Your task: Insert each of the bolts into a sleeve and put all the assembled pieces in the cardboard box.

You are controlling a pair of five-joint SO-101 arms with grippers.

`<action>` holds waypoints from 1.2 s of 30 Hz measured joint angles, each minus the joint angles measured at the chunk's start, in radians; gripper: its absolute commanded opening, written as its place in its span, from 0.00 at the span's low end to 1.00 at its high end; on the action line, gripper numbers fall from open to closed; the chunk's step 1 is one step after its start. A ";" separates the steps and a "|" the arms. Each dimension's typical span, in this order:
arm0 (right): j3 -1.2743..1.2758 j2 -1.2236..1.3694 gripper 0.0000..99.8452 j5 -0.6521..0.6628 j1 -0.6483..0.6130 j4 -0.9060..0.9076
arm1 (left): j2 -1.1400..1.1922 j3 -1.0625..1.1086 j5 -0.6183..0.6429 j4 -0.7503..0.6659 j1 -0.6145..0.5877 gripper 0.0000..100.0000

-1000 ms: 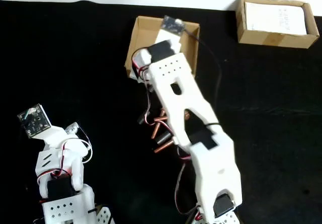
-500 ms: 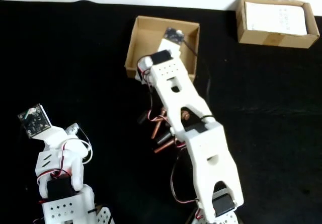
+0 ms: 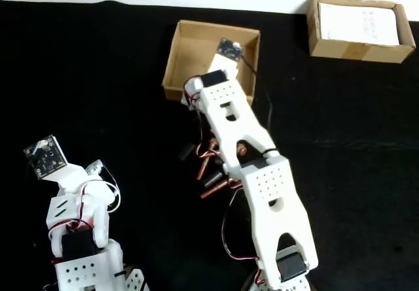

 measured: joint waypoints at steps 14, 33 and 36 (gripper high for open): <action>-0.647 -0.109 0.01 0.209 0.048 0.482 | 0.000 0.000 0.000 0.000 0.000 0.04; -0.913 -0.838 0.01 0.448 0.539 0.582 | 0.012 -0.026 -0.187 0.129 0.084 0.04; -0.879 -0.994 0.01 0.497 0.546 0.582 | 0.084 -0.117 -0.210 0.133 0.117 0.04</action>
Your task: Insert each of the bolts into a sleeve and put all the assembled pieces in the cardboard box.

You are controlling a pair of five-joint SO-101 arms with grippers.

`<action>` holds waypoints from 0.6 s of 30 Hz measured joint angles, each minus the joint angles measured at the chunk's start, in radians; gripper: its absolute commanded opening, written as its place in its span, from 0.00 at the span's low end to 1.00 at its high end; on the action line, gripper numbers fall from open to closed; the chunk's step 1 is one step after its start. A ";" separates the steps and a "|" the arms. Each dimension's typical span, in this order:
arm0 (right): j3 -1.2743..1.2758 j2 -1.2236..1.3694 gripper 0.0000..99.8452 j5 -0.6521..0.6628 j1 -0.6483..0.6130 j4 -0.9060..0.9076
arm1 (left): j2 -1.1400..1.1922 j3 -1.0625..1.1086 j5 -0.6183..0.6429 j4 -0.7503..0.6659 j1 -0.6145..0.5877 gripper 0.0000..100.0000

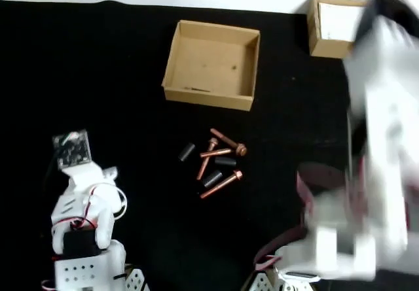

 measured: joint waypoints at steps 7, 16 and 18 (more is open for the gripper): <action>0.502 -0.477 0.01 0.014 0.005 0.000 | 0.473 -0.410 -0.006 0.101 0.173 0.05; 1.421 -1.054 0.01 0.021 0.244 -0.097 | 1.188 -1.134 -0.261 0.436 0.404 0.05; 1.623 -1.177 0.01 0.051 0.353 -0.183 | 1.329 -1.284 -0.341 0.500 0.434 0.05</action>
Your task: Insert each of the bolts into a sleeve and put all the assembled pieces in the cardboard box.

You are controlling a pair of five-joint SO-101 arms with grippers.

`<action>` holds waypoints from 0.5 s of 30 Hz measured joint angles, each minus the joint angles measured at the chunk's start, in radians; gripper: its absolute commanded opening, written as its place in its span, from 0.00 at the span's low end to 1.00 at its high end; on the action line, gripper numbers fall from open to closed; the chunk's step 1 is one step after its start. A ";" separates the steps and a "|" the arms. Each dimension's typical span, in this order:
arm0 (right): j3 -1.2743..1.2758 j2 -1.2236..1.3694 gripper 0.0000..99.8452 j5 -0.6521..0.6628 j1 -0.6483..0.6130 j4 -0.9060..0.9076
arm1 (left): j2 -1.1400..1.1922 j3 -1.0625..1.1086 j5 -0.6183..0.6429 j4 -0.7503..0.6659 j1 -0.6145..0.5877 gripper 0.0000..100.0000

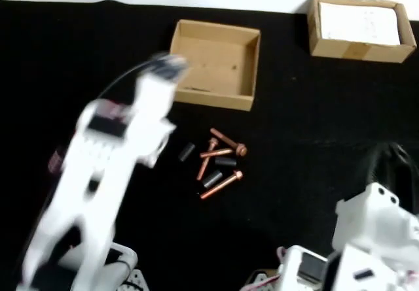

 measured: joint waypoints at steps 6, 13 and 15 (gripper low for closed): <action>0.611 -0.364 0.01 0.101 0.282 -0.342 | 0.341 -0.367 -0.153 0.095 0.086 0.05; 1.128 -0.555 0.01 0.163 0.500 -0.724 | 0.603 -0.608 -0.388 0.103 0.195 0.05; 1.206 -0.562 0.01 0.167 0.546 -0.835 | 0.664 -0.651 -0.463 0.103 0.227 0.05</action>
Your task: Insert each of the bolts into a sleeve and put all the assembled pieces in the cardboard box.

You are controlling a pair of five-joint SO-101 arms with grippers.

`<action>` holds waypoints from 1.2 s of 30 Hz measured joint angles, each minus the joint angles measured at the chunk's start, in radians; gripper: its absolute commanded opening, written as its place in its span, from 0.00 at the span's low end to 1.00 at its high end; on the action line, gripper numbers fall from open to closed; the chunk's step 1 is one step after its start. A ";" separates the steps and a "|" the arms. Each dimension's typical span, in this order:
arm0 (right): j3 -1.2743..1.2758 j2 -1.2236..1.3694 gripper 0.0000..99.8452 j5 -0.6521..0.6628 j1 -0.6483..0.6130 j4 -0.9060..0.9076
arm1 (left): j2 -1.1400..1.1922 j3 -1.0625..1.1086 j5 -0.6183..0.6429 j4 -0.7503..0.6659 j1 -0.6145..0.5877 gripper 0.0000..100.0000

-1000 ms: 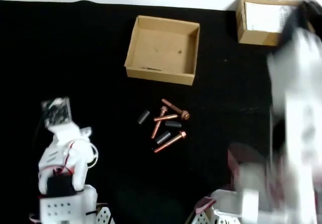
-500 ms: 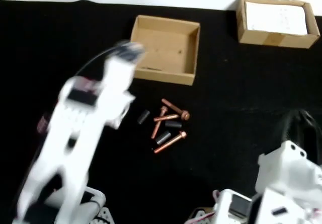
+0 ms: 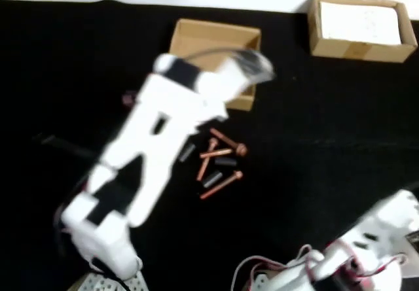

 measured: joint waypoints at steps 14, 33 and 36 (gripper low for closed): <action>0.402 -0.011 0.01 0.107 0.094 -0.528 | 0.341 -0.344 -0.437 0.121 0.147 0.18; 0.420 -0.011 0.01 0.114 0.094 -0.537 | 0.799 -0.784 -0.523 0.124 0.100 0.15; 0.443 -0.011 0.01 0.118 0.094 -0.537 | 0.824 -0.812 -0.523 0.124 0.097 0.01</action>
